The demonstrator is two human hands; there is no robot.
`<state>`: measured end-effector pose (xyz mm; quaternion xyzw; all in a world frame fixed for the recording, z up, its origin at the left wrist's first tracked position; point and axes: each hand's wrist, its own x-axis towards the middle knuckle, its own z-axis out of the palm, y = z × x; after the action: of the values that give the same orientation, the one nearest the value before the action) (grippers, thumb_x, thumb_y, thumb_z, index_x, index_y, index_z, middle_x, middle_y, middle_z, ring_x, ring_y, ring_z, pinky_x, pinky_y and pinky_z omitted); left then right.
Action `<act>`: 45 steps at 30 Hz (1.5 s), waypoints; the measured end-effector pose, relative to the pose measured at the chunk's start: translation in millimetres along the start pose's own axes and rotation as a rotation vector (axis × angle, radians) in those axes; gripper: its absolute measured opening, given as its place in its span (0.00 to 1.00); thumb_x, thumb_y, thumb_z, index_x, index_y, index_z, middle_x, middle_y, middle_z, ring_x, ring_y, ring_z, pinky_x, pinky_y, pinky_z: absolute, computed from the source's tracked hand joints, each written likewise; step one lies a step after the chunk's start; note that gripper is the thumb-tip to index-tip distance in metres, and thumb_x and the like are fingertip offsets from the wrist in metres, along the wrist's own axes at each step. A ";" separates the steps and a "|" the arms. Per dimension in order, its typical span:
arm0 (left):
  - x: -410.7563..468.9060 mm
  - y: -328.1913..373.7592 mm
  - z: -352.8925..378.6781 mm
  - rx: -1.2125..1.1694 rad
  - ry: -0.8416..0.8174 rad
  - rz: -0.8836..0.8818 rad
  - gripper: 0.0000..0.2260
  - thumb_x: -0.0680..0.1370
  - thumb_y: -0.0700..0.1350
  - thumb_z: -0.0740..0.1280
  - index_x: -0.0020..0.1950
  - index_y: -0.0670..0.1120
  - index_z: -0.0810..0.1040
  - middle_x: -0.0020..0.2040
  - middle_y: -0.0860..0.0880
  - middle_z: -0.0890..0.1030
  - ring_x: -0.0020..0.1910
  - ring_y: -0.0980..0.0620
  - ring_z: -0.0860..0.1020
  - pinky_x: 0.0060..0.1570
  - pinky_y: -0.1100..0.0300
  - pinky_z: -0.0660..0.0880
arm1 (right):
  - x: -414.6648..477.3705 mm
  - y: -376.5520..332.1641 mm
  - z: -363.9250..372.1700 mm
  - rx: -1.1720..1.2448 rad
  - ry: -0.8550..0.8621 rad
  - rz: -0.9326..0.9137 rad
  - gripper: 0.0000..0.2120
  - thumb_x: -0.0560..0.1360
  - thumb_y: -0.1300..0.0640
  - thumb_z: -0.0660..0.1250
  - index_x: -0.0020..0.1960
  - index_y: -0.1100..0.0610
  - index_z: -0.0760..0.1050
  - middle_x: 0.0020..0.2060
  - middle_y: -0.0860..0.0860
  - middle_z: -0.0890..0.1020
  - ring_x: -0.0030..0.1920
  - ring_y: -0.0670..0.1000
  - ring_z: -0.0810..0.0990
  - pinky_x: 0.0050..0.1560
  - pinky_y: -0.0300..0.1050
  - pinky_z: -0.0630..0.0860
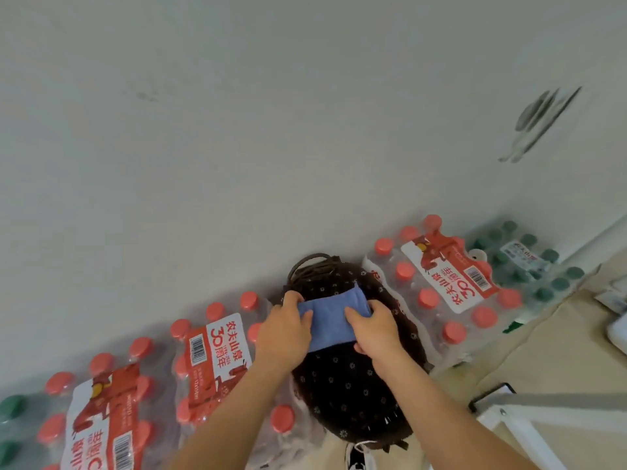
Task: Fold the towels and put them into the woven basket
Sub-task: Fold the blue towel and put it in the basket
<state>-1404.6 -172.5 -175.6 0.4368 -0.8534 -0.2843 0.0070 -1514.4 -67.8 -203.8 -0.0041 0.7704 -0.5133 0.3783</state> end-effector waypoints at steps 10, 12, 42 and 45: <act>39.4 22.5 26.8 0.354 -0.215 -0.047 0.19 0.77 0.40 0.63 0.67 0.42 0.63 0.61 0.38 0.68 0.53 0.40 0.77 0.48 0.54 0.74 | 57.1 15.8 19.2 -0.324 0.057 -0.195 0.12 0.80 0.52 0.61 0.57 0.60 0.72 0.48 0.56 0.81 0.45 0.53 0.80 0.45 0.49 0.79; 44.3 26.4 31.9 0.378 -0.243 -0.083 0.19 0.77 0.40 0.63 0.66 0.41 0.64 0.61 0.38 0.68 0.54 0.39 0.77 0.49 0.52 0.75 | 62.5 20.0 17.4 -0.381 0.056 -0.215 0.14 0.80 0.50 0.59 0.58 0.60 0.72 0.49 0.57 0.81 0.47 0.55 0.80 0.46 0.50 0.78; 41.3 13.8 55.5 0.930 -0.277 0.263 0.21 0.77 0.40 0.64 0.68 0.38 0.62 0.67 0.33 0.66 0.61 0.37 0.70 0.55 0.51 0.73 | 76.9 36.1 -3.2 -1.562 0.004 -1.098 0.25 0.66 0.53 0.67 0.62 0.61 0.77 0.56 0.58 0.80 0.55 0.56 0.78 0.52 0.52 0.71; 45.4 16.3 63.1 1.002 -0.267 0.234 0.21 0.77 0.42 0.64 0.67 0.38 0.63 0.66 0.35 0.68 0.63 0.37 0.67 0.60 0.47 0.70 | 83.2 33.8 -9.0 -1.604 -0.019 -1.118 0.22 0.66 0.53 0.64 0.59 0.57 0.79 0.52 0.56 0.81 0.48 0.54 0.79 0.48 0.49 0.70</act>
<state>-1461.2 -168.9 -231.3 0.2485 -0.9211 0.1076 -0.2797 -1566.1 -77.5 -277.0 -0.6290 0.7748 0.0577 -0.0282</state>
